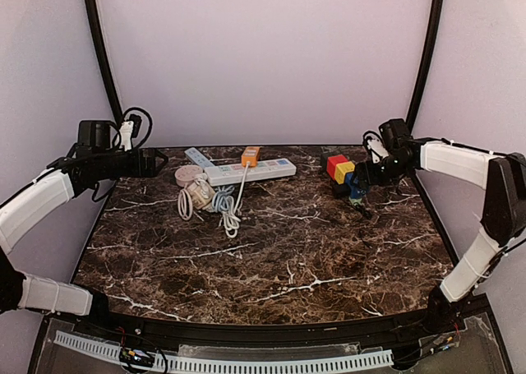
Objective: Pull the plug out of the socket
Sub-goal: Move the socket to the center of the board.
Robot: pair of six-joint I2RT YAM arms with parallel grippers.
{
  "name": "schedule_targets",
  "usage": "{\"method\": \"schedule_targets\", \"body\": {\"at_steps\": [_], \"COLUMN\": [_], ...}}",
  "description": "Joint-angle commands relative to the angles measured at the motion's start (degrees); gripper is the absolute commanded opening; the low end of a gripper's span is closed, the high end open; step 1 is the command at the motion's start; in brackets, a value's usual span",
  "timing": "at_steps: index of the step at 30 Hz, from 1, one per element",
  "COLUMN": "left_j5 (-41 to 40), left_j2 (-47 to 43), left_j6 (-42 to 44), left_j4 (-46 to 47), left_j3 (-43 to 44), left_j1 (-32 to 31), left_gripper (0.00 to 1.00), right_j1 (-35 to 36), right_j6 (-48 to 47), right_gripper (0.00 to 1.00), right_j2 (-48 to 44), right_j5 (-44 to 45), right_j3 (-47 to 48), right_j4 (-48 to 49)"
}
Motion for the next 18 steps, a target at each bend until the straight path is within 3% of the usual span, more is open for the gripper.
{"method": "schedule_targets", "body": {"at_steps": [1,18], "left_j5": [-0.57,4.99], "left_j2": [-0.11,2.50], "left_j6": [0.71,-0.74], "left_j4": [-1.59,-0.27], "left_j3": [-0.75,-1.07], "left_j1": [0.17,0.16], "left_gripper": [1.00,1.00], "right_j1": [0.34,0.73], "right_j6": [-1.31,-3.20], "right_gripper": [0.83,0.72], "right_j2": [1.85,6.45], "right_j5": [1.21,1.33], "right_j3": [2.42,4.11], "right_j4": [2.03,4.14]}}
